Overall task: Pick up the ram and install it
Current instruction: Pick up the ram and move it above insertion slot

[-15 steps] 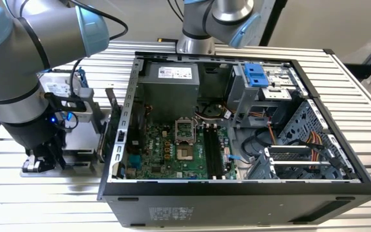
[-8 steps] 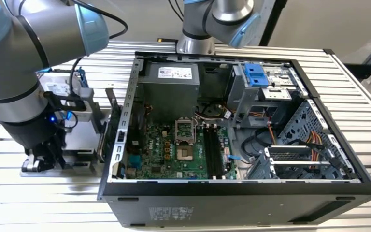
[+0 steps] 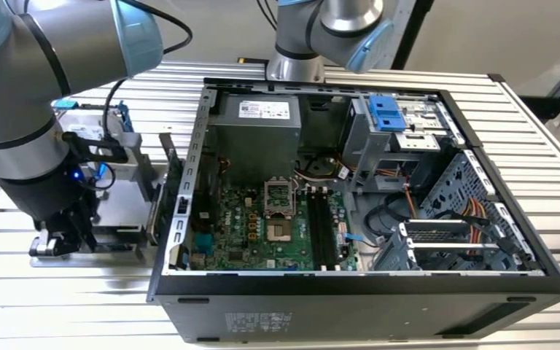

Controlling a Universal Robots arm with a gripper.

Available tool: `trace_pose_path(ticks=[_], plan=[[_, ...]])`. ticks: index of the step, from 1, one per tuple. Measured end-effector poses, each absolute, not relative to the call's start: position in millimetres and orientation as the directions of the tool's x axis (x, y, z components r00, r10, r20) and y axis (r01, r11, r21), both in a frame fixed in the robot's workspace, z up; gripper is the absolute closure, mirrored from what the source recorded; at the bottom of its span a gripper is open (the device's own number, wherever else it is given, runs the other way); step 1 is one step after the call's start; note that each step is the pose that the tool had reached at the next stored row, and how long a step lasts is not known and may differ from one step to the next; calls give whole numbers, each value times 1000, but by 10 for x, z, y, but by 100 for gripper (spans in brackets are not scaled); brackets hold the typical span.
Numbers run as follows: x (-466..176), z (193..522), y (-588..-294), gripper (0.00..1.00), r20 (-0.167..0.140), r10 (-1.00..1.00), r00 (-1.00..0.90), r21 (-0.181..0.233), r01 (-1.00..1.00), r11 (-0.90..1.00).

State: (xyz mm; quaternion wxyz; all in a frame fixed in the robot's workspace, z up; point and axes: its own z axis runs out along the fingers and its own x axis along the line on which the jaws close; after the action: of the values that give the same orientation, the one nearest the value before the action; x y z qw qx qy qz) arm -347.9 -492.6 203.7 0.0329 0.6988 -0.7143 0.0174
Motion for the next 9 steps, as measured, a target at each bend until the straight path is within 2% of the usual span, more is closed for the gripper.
trace_pose_path(ticks=[9], plan=[[-3479, 2131, -4926, 100, 71, -997, -21, 21, -1000, 23]])
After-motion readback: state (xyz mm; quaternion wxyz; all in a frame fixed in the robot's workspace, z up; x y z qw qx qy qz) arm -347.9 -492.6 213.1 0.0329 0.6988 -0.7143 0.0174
